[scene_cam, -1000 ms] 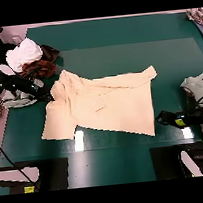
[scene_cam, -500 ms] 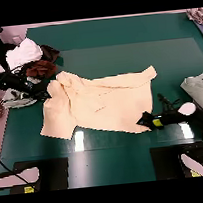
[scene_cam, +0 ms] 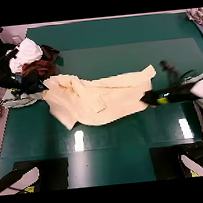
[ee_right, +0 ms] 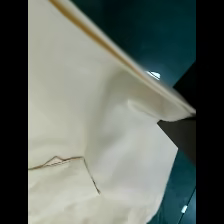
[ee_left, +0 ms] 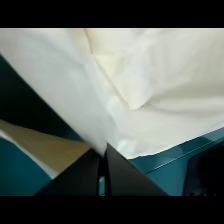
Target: Fold the shirts.
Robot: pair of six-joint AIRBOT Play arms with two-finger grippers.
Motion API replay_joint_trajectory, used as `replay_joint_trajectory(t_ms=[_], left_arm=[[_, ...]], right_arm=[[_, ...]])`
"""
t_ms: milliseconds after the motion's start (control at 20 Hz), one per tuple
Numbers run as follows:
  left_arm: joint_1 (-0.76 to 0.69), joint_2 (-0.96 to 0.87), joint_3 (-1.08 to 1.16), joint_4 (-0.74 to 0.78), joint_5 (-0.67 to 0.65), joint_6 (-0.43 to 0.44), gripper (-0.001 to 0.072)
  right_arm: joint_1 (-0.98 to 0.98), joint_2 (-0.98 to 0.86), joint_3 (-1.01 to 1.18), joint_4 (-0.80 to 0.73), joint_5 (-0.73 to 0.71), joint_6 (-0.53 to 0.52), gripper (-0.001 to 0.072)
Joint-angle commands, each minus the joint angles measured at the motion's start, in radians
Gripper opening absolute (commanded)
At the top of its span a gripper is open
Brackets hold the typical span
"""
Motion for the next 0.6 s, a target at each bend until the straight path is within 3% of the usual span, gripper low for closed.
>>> replay_joint_trajectory(t_ms=[0,150,300,450,550], left_arm=[[0.0,0.166,0.009,-0.102,0.033,-0.098,0.0034],[0.0,0.301,0.147,-0.157,0.106,-0.177,0.0034],[0.0,0.362,0.459,-0.155,0.21,-0.231,0.0033],[0.0,0.37,0.816,-0.144,0.387,-0.237,0.0033],[0.0,0.37,0.943,-0.034,0.467,-0.299,0.0032]], right_arm=[[-0.215,0.171,0.253,-0.028,0.235,-0.098,0.0029],[-0.463,0.248,0.538,0.042,0.329,-0.272,0.0028],[-0.494,0.239,0.858,0.041,0.222,-0.377,0.0028],[-0.433,0.119,1.201,0.034,0.137,-0.411,0.0029],[-0.374,0.013,1.378,0.033,0.143,-0.389,0.0029]])
